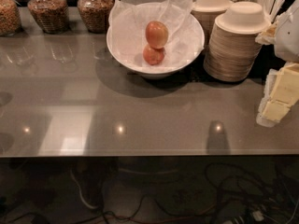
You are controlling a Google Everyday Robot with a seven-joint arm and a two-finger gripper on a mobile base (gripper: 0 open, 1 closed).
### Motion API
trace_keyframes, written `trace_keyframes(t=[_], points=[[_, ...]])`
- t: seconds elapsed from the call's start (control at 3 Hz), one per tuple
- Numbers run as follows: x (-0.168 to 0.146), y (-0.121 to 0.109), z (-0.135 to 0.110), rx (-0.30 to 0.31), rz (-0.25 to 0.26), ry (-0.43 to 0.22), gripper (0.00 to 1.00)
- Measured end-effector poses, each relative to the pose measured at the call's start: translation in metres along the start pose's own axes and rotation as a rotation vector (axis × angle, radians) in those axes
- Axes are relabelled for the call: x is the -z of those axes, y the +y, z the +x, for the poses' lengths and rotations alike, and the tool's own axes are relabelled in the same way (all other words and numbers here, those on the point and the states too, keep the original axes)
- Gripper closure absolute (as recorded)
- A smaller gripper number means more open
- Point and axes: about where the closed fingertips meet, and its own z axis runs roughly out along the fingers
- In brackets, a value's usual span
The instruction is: Pick apple from white bowl
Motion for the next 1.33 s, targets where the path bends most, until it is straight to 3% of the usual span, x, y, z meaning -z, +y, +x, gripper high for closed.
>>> trace_keyframes(t=[0.33,0.67,1.33], points=[[0.0,0.0,0.0,0.0,0.0,0.0,0.0],[-0.004,-0.012,-0.007,-0.005,0.047,-0.061,0.0],[-0.026,-0.076,-0.049,-0.046,0.216,-0.295,0.0]])
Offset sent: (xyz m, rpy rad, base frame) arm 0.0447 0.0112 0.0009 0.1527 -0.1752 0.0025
